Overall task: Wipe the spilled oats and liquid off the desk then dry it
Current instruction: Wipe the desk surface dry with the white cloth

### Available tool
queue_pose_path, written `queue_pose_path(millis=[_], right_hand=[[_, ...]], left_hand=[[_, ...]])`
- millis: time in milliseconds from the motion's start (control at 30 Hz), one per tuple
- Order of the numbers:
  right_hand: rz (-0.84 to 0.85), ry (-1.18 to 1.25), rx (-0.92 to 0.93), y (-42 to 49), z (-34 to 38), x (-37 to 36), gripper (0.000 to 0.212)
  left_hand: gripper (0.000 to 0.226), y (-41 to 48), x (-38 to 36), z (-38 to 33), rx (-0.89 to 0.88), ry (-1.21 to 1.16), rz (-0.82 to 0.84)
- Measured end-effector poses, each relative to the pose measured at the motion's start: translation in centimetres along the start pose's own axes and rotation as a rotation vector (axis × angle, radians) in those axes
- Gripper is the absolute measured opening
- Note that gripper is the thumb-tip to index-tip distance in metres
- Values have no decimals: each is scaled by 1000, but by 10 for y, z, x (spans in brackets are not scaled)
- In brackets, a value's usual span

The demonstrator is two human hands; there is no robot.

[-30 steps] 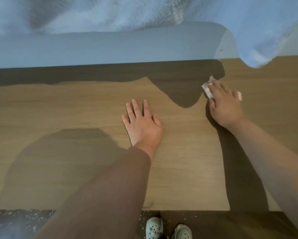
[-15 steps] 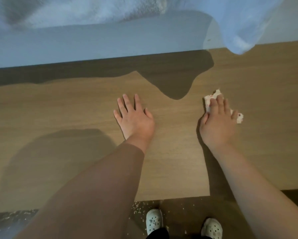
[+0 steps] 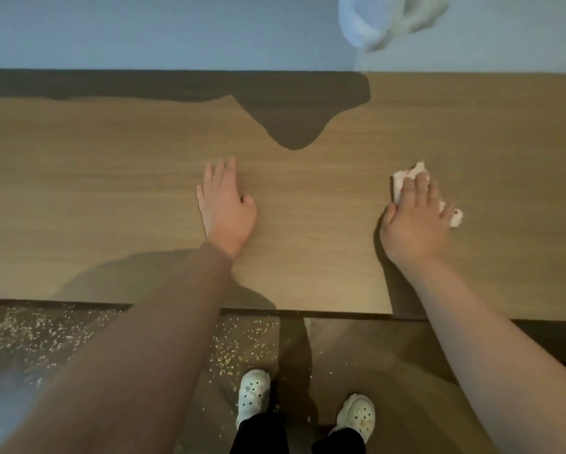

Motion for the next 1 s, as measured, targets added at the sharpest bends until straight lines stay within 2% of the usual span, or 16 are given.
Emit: queue_pose_path(millis=[100, 167, 267, 333, 400, 500, 533, 600, 667, 733, 800, 900, 933, 1000], right_hand=[[121, -64, 382, -59, 42, -26, 58], [207, -114, 632, -99, 45, -36, 59], [274, -150, 762, -103, 1, -24, 56], [247, -157, 679, -83, -35, -7, 56], [189, -104, 469, -56, -61, 10, 60], [69, 67, 117, -45, -63, 18, 60], [50, 94, 81, -52, -54, 15, 61], [85, 85, 244, -77, -25, 1, 61], [224, -15, 563, -109, -8, -14, 58], [339, -54, 762, -104, -15, -8, 54], [324, -36, 710, -63, -34, 6, 53], [210, 45, 305, 6, -60, 28, 57], [180, 60, 230, 11, -58, 30, 57], [173, 89, 260, -5, -36, 23, 56]], left_hand=[[67, -47, -6, -35, -22, -18, 18], [65, -71, -13, -54, -24, 8, 27], [61, -95, -27, -74, -45, 142, 65], [59, -101, -36, -83, -113, 262, 90], [60, -101, -39, -84, -120, 303, 108], [61, -100, -39, -84, -101, 311, 106], [61, -100, -38, -84, -98, 310, 105], [61, -101, -38, -84, -89, 310, 104], [61, -101, -38, -84, -84, 316, 113], [61, -100, -38, -84, -81, 332, 127], [62, -100, -38, -85, -79, 338, 136], [62, -100, -38, -84, -74, 338, 142], [62, -100, -38, -84, -68, 337, 144], [62, -99, -39, -84, -60, 341, 149]])
Point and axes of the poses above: each hand's wrist, its own y-axis towards the middle knuckle, its own x-axis out of the back of the hand, z = x × y, the point moved 7 cm from there along y, towards the middle knuckle, and after that the axes turned 12 degrees about y, right-handed, at the moved point
